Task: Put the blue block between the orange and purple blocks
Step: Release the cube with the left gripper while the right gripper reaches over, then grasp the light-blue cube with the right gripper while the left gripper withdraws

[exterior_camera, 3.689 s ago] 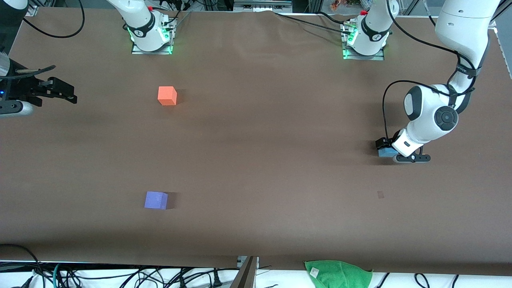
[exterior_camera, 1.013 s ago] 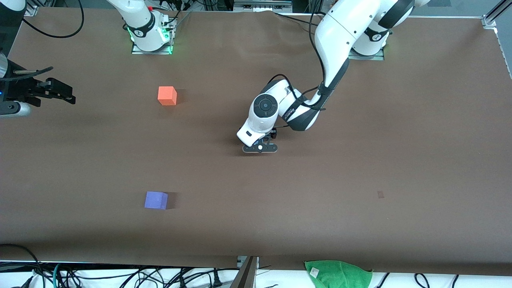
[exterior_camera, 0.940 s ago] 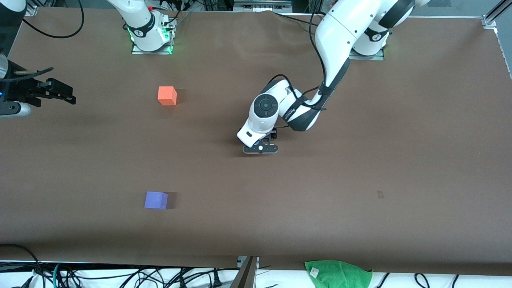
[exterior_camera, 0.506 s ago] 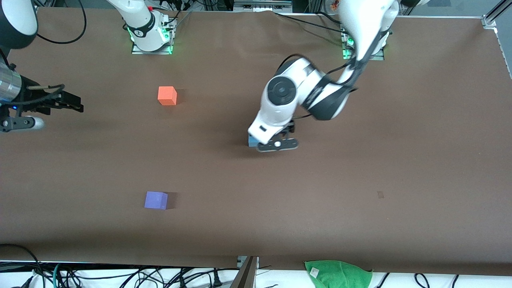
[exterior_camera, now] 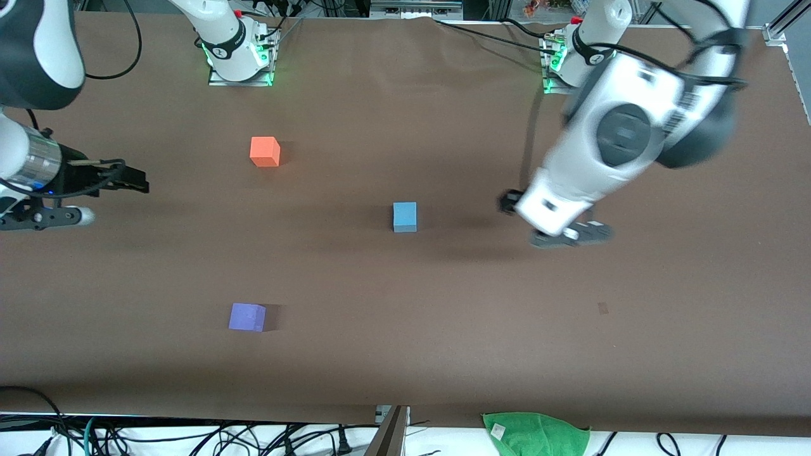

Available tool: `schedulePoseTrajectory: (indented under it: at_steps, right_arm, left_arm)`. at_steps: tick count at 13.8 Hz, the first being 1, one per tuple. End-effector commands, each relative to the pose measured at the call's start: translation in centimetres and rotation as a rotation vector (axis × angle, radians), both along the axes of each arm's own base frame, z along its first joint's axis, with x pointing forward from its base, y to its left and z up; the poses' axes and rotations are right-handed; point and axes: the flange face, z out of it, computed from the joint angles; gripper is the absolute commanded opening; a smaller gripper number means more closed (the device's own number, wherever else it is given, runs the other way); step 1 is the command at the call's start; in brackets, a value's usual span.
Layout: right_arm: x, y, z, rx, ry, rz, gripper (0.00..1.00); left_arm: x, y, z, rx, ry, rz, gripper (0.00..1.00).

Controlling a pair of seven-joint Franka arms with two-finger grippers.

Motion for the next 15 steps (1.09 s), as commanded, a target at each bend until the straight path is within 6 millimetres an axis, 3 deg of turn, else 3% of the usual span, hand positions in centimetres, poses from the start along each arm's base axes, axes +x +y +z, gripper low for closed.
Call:
schedulePoseTrajectory:
  at_steps: [1,3,8,11,13,14,15]
  right_arm:
    - [0.7,7.3,-0.9,-0.004,-0.035,-0.028,1.00]
    - [0.8,13.6,-2.7,-0.013,-0.068,-0.089,1.00]
    - [-1.0,31.8,-11.2,0.028,-0.186,-0.227,1.00]
    - [-1.9,37.6,-15.6,0.059,-0.222,-0.260,1.00]
    - [-2.9,40.5,-17.7,0.061,-0.220,-0.241,1.00]
    - [-3.2,41.5,-18.8,0.058,-0.217,-0.238,1.00]
    - [-4.0,42.8,-19.9,0.050,-0.210,-0.235,1.00]
  left_arm:
    - [1.6,8.1,-0.6,-0.031,0.014,0.001,1.00]
    - [2.7,12.6,-0.3,-0.040,-0.023,0.070,1.00]
    - [2.0,14.1,1.4,-0.026,-0.047,0.103,1.00]
    - [-1.9,14.1,2.8,0.012,-0.096,0.060,1.00]
    - [-4.9,14.8,2.4,0.024,-0.079,-0.052,1.00]
    - [-6.4,16.1,2.9,0.012,-0.077,-0.107,1.00]
    - [-7.8,17.0,4.7,0.005,-0.089,-0.166,1.00]
